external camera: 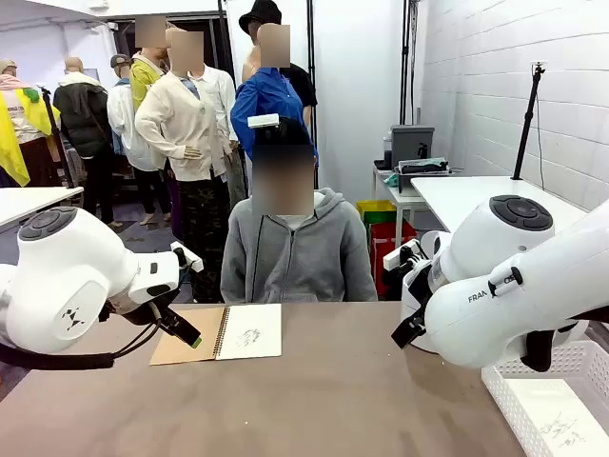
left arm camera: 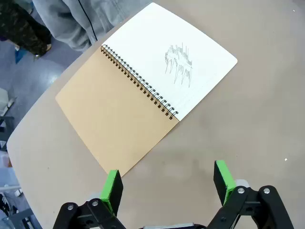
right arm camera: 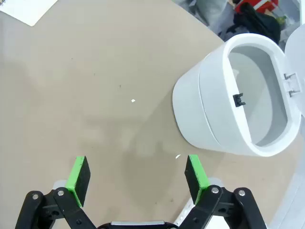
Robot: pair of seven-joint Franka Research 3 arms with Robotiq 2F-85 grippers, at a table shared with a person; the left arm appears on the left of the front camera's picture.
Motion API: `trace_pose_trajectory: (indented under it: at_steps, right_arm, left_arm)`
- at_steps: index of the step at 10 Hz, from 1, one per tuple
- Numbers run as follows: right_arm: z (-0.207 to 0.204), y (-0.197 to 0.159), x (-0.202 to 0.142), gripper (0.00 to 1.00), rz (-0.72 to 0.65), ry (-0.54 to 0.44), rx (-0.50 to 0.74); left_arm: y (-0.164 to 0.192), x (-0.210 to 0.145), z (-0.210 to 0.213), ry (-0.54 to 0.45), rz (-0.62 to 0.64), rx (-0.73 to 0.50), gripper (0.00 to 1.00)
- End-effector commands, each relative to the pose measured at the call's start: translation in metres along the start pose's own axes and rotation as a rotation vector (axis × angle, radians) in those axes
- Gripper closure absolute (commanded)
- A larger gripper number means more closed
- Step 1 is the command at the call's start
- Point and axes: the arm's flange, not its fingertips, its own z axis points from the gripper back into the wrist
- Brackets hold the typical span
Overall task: Sort the paper based on its condition.
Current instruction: If a person hands you a paper, place it in the Organizing basket , and if it's crumpled, put it in the Trash can.
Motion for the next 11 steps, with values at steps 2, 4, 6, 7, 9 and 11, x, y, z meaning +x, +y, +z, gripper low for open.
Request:
trace_pose_trajectory:
  at_steps: [2,4,6,7,9,11]
  right_arm:
    - [-0.0001,0.0000,0.0000,0.00,0.000,0.000,0.000]
    - [-0.0001,0.0000,0.0000,0.00,0.000,0.000,0.000]
    - [-0.0001,0.0000,0.0000,0.00,0.000,0.000,0.000]
    - [-0.0001,0.0000,0.0000,0.00,0.000,0.000,0.000]
    - [-0.0001,0.0000,0.0000,0.00,0.000,0.000,0.000]
    - [-0.0001,0.0000,0.0000,0.00,0.000,0.000,0.000]
  left_arm:
    - [-0.0001,0.0001,0.0001,-0.001,0.000,0.000,0.00]
    - [-0.0001,0.0001,0.0001,-0.001,0.000,0.000,0.00]
    - [-0.0001,0.0001,0.0001,-0.001,0.000,0.000,0.00]
    - [-0.0001,0.0001,0.0001,-0.001,0.000,0.000,0.00]
    - [-0.0001,0.0001,0.0001,-0.001,0.000,0.000,0.00]
    - [-0.0001,0.0001,0.0001,-0.001,0.000,0.000,0.00]
